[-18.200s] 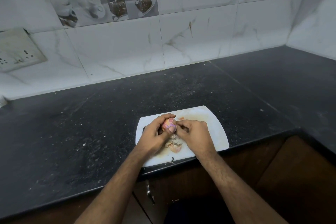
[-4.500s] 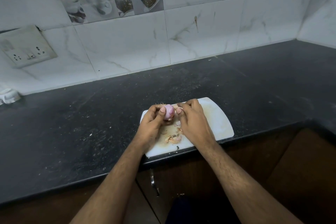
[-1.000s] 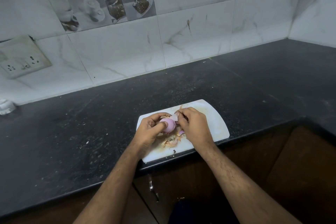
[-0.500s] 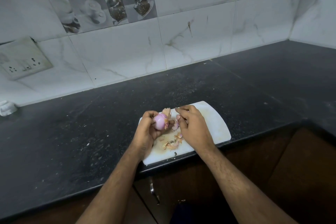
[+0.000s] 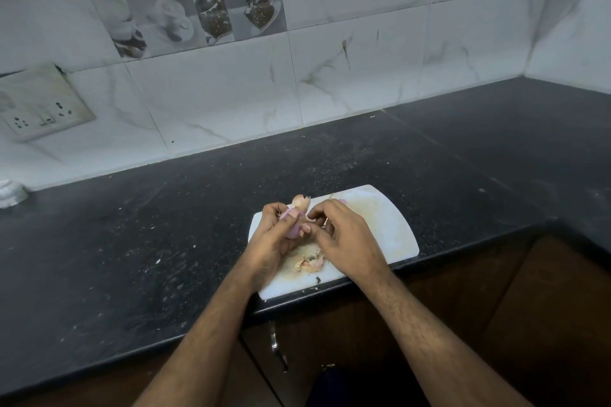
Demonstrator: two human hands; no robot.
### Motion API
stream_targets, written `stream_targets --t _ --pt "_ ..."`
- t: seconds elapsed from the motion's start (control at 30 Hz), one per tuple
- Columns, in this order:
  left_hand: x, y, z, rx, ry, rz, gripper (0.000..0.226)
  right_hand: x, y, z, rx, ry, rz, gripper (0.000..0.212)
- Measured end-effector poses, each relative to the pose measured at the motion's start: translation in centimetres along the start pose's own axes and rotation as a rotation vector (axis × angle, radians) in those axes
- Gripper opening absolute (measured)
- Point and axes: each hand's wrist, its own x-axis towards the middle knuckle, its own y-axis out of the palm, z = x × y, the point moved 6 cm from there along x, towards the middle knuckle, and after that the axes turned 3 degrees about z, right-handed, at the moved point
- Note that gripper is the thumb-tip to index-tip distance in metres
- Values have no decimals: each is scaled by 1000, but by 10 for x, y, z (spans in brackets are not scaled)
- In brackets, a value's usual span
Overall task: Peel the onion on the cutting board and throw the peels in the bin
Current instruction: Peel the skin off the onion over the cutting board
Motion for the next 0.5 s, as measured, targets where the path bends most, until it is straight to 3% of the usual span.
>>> stream_targets --t 0.27,0.4,0.5 --pt "0 1 1 48 28 44 44 -3 -1 5 -8 -43 8 20" --pt "-1 -1 -2 -8 54 69 81 -2 -1 1 33 -36 -5 15" --pt "-1 -4 -4 -6 64 59 88 -4 -4 1 65 -59 -47 8"
